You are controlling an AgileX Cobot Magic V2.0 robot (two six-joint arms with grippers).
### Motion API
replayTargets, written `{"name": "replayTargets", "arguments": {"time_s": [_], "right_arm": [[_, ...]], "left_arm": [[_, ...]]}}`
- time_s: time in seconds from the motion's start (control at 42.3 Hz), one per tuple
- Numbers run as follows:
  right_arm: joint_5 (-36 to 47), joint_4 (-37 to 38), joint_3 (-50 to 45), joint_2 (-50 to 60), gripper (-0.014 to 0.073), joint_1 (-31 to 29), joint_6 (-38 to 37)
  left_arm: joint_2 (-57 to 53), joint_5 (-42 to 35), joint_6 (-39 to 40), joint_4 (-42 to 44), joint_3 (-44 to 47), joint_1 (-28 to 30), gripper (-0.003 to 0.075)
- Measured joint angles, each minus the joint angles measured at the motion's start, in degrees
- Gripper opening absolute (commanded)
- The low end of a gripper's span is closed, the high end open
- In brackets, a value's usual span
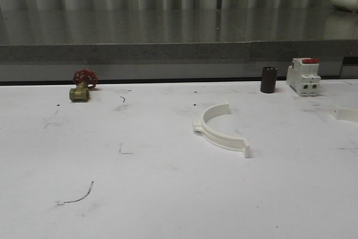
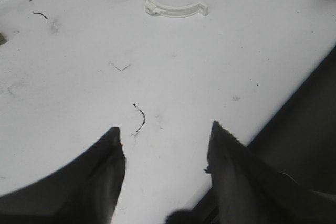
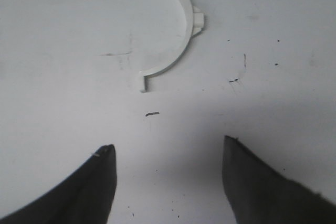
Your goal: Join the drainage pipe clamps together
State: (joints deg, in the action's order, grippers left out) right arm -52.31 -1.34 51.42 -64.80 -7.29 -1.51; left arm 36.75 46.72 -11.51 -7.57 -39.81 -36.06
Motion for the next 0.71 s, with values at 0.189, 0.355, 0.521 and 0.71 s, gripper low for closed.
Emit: {"name": "replayTargets", "arguments": {"time_s": [0.189, 0.355, 0.521, 0.71], "right_arm": [[0.24, -0.53, 4.36, -12.05, 0.0472, -3.26, 0.46], [2.21, -0.55, 7.78, -20.92, 0.0472, -3.40, 2.62], [4.80, -0.55, 11.57, -28.29, 0.0472, -3.62, 4.49], [6.52, -0.29, 16.09, -35.36, 0.0472, -3.97, 5.07]], "left_arm": [[0.00, 0.00, 0.00, 0.00, 0.00, 0.00, 0.0356], [0.00, 0.00, 0.00, 0.00, 0.00, 0.00, 0.0356], [0.00, 0.00, 0.00, 0.00, 0.00, 0.00, 0.0356], [0.00, 0.00, 0.00, 0.00, 0.00, 0.00, 0.0356]]}}
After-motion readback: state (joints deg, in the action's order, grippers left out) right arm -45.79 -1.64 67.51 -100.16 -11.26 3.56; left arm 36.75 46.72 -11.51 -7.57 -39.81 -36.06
